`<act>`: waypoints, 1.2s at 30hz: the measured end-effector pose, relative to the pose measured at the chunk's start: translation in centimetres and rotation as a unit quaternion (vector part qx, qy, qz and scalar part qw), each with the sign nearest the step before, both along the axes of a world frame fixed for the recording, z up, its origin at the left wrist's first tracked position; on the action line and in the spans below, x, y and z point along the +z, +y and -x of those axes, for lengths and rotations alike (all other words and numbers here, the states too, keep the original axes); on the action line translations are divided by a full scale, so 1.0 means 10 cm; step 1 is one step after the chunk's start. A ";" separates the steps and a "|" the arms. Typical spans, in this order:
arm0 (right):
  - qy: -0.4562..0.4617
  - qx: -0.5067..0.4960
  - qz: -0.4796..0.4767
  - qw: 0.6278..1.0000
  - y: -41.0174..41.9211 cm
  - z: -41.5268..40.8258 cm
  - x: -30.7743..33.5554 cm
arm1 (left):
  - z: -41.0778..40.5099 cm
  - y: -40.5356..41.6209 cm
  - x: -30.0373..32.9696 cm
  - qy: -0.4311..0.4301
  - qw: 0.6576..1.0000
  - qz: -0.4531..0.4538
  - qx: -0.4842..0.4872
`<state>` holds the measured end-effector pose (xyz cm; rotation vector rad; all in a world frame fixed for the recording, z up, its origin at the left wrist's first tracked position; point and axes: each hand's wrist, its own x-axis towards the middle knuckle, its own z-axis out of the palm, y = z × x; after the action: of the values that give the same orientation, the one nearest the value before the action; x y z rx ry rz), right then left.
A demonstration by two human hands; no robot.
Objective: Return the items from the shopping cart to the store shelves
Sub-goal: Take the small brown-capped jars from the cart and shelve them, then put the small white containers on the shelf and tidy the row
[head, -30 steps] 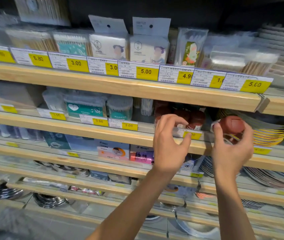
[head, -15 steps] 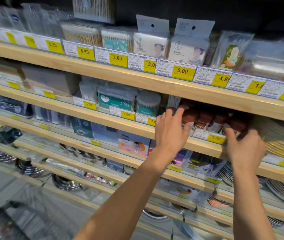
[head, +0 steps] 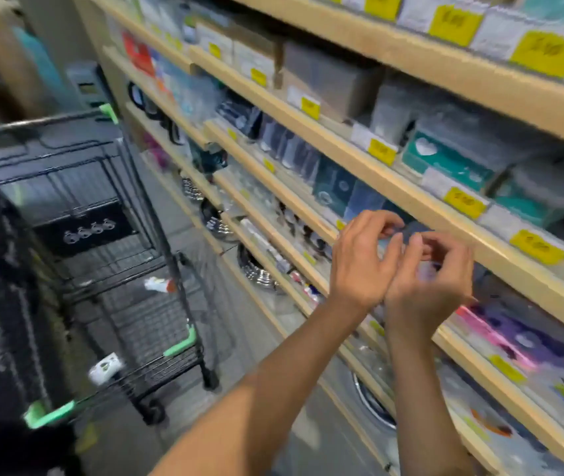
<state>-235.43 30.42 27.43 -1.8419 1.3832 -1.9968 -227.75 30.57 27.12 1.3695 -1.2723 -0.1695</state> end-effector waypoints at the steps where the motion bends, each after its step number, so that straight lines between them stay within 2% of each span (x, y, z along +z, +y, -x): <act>1: 0.003 0.065 -0.026 0.998 0.08 -0.37 -0.09 | -0.34 0.14 -0.13 0.018 0.998 -0.028 0.044; 5: 0.041 0.284 -0.131 0.949 0.52 -1.60 -0.45 | -1.66 0.78 -0.64 0.079 0.967 -0.159 0.184; 8: 0.114 0.375 -0.206 0.897 0.81 -2.35 -0.79 | -2.43 1.33 -1.04 0.146 0.915 -0.291 0.239; 11: 0.211 0.451 -0.277 0.822 1.05 -3.08 -1.21 | -3.09 1.95 -1.48 0.198 0.850 -0.420 0.251; 14: 0.332 0.471 -0.365 0.731 1.23 -3.51 -1.63 | -3.48 2.57 -1.97 0.245 0.773 -0.543 0.217; 17: 0.439 0.476 -0.370 0.666 1.37 -3.73 -2.09 | -3.73 3.04 -2.41 0.320 0.696 -0.605 0.215; 20: 0.567 0.462 -0.353 0.583 1.37 -3.93 -2.39 | -3.86 3.19 -2.65 0.347 0.655 -0.634 0.219; 22: 0.601 0.458 -0.354 0.551 1.26 -4.16 -2.56 | -3.96 3.14 -2.83 0.352 0.638 -0.646 0.228; 25: 0.621 0.472 -0.282 0.559 1.09 -4.58 -2.89 | -4.17 3.05 -3.20 0.355 0.620 -0.650 0.260; 28: 0.619 0.507 -0.208 0.563 0.94 -5.04 -3.40 | -4.44 2.96 -3.76 0.303 0.625 -0.653 0.301; 31: 0.609 0.487 -0.268 0.565 0.81 -5.43 -3.90 | -4.67 2.92 -4.29 0.196 0.612 -0.714 0.279; 34: 0.596 0.434 -0.289 0.611 0.65 -5.70 -4.43 | -4.89 2.92 -4.70 0.137 0.582 -0.774 0.209; 36: 0.592 0.401 -0.302 0.630 0.56 -5.81 -4.72 | -4.97 2.98 -4.89 0.064 0.584 -0.793 0.161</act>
<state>-177.31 36.04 -19.79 -2.6066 0.7484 0.2809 -178.06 60.37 -21.76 2.9567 -0.4247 -1.3830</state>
